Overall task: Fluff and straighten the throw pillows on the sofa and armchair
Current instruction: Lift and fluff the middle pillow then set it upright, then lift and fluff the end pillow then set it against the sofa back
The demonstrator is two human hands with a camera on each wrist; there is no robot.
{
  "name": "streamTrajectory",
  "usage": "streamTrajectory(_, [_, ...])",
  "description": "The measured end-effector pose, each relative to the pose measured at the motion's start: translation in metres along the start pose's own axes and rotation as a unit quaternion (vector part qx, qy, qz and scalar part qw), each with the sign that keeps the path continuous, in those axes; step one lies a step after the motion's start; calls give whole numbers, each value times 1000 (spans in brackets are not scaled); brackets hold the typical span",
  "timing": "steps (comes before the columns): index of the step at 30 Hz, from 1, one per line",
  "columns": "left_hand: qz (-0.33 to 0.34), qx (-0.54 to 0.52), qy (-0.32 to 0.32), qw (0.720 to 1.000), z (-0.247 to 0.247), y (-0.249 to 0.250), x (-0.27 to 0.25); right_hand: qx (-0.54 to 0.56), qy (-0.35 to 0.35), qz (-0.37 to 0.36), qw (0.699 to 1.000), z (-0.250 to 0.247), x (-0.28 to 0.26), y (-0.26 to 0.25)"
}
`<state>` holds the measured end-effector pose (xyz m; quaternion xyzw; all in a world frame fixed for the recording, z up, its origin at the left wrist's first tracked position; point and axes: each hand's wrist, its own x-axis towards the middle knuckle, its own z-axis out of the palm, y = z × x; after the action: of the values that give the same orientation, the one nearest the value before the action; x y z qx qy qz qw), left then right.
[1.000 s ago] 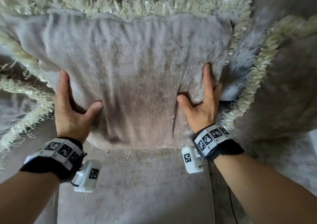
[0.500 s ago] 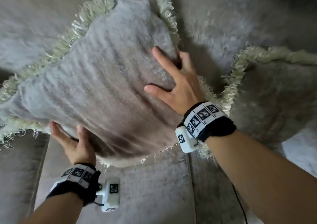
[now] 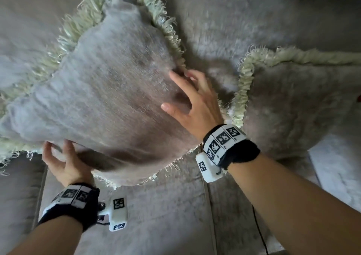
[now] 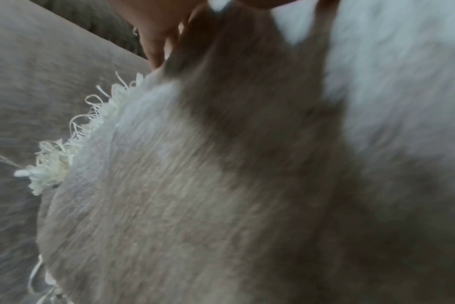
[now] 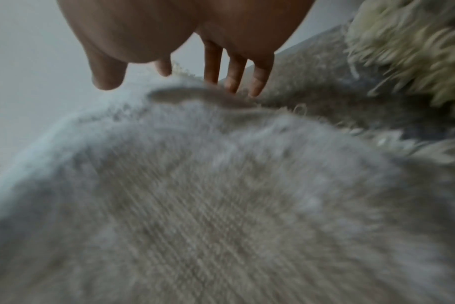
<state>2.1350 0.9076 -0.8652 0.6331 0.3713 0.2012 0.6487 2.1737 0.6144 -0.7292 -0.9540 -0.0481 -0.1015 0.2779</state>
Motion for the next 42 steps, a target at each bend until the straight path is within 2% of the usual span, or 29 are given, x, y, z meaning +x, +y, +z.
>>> streamTrajectory(2, [-4,30,-5,1000,-8,30,-12,-10,-25,28,999,-21,-18,0])
streamTrajectory(4, [31,102,-58,993,-19,63,-28,-19,-55,40,997,-48,-39,-3])
streamTrajectory(7, [65,220,-154,961,-31,118,-58,-32,-98,51,993,-91,-66,-6])
streamTrajectory(10, [97,293,-256,916,-33,167,-83,-84,-243,89,962,-132,-82,-13])
streamTrajectory(12, [113,343,-320,876,-33,195,-102,-130,-324,89,933,-156,-94,-21])
streamTrajectory(15, [165,398,-390,814,-33,233,-140,-186,-365,52,911,-189,-114,-41])
streamTrajectory(18, [234,464,-434,736,-40,262,-179,-207,-368,29,906,-219,-142,-55])
streamTrajectory(21, [266,510,-471,669,-53,280,-215,-218,-356,34,908,-251,-175,-62])
streamTrajectory(24, [317,532,-493,611,-67,287,-258,-219,-357,49,907,-282,-216,-60])
streamTrajectory(28, [365,591,-511,506,-84,285,-312,-223,-388,57,892,-319,-262,-51])
streamTrajectory(29, [375,600,-511,488,-83,286,-323,-222,-386,58,894,-329,-268,-48])
streamTrajectory(32, [398,605,-507,467,-73,288,-355,-215,-362,62,905,-351,-282,-33])
streamTrajectory(37, [405,621,-503,444,-31,288,-395,-223,-367,53,901,-375,-280,14])
streamTrajectory(42, [377,628,-514,446,43,266,-428,-198,-375,42,905,-379,-243,96])
